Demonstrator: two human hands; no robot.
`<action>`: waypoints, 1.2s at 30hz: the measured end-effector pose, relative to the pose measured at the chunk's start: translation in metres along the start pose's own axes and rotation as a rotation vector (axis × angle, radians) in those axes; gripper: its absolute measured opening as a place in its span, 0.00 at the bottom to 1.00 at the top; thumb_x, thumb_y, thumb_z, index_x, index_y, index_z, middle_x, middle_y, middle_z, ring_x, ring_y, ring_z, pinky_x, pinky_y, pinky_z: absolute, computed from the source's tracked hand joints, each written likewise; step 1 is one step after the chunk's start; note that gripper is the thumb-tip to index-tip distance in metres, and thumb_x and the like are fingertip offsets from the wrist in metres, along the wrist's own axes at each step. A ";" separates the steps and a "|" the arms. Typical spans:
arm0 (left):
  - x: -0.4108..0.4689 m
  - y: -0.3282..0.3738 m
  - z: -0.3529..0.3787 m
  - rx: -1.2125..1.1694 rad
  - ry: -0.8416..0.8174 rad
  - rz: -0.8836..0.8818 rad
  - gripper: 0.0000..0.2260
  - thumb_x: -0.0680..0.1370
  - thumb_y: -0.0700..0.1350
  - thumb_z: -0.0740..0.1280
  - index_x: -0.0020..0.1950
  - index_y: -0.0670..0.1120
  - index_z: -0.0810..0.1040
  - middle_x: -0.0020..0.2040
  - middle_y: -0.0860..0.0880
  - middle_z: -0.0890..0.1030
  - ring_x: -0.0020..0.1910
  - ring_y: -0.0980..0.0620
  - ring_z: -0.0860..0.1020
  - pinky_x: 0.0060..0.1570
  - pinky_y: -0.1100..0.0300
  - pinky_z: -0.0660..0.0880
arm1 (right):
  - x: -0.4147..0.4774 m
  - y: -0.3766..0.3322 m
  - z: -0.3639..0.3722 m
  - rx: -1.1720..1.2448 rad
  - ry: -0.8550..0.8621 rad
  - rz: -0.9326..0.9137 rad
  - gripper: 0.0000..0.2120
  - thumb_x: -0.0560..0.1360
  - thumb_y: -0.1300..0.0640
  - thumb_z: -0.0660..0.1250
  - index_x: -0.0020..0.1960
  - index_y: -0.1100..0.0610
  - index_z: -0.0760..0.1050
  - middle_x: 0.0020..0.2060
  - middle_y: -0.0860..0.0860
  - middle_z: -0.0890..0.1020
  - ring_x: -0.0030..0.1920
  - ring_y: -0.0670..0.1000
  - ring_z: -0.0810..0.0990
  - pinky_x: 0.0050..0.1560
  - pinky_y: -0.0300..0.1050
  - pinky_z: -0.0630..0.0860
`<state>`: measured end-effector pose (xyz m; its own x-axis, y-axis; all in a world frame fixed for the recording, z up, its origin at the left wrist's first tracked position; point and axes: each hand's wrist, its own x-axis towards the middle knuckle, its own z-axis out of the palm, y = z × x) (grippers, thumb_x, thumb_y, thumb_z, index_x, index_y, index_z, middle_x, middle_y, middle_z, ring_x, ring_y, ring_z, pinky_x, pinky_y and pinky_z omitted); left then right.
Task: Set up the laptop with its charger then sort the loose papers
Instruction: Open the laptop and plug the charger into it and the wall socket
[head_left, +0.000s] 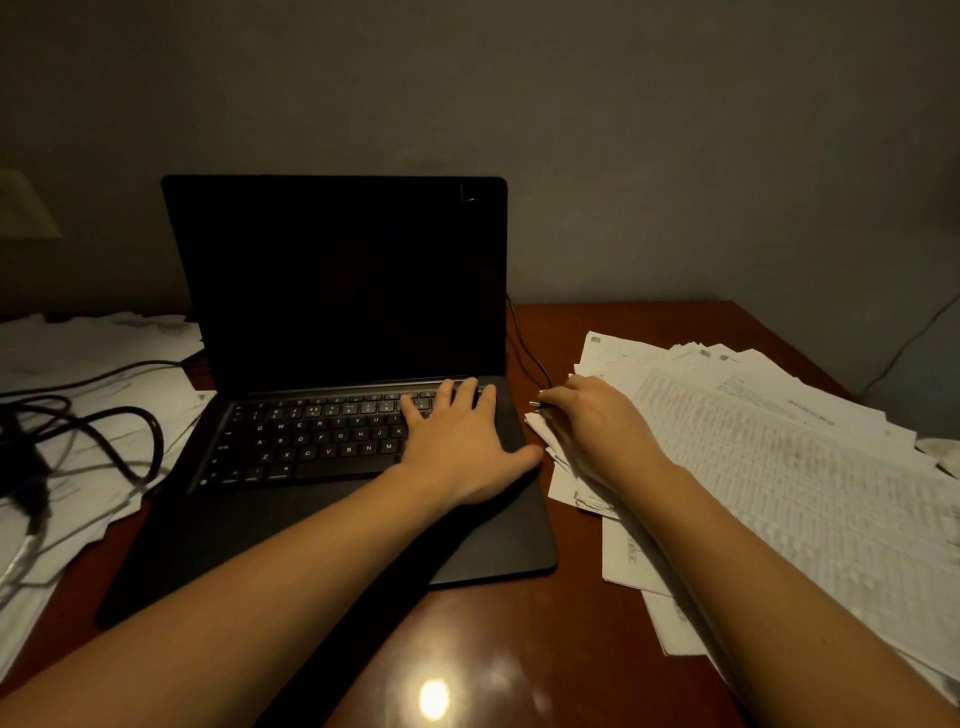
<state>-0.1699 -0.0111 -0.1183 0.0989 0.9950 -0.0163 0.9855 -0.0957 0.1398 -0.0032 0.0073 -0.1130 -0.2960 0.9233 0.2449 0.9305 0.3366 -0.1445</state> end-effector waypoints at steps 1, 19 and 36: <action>0.001 0.002 0.001 -0.007 0.002 -0.018 0.44 0.73 0.75 0.55 0.82 0.51 0.51 0.83 0.48 0.49 0.81 0.45 0.45 0.73 0.29 0.42 | 0.000 0.000 0.000 -0.004 -0.012 -0.004 0.19 0.83 0.55 0.61 0.74 0.51 0.71 0.65 0.53 0.78 0.64 0.54 0.75 0.64 0.43 0.71; -0.008 -0.003 0.015 -0.021 0.106 0.007 0.42 0.75 0.73 0.53 0.82 0.52 0.49 0.83 0.49 0.48 0.81 0.47 0.43 0.75 0.32 0.40 | 0.004 -0.012 0.007 -0.111 -0.034 -0.101 0.17 0.83 0.54 0.61 0.71 0.51 0.73 0.62 0.53 0.77 0.61 0.53 0.73 0.61 0.44 0.72; -0.014 -0.006 0.010 -0.009 0.119 0.028 0.38 0.77 0.72 0.51 0.82 0.53 0.52 0.82 0.51 0.51 0.81 0.50 0.46 0.76 0.34 0.41 | -0.015 0.001 0.002 0.396 0.015 -0.080 0.11 0.84 0.53 0.60 0.65 0.51 0.74 0.53 0.52 0.84 0.51 0.52 0.82 0.52 0.47 0.80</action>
<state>-0.1759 -0.0251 -0.1288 0.1089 0.9885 0.1050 0.9813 -0.1237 0.1477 0.0023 -0.0061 -0.1187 -0.3582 0.8893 0.2841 0.7487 0.4555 -0.4816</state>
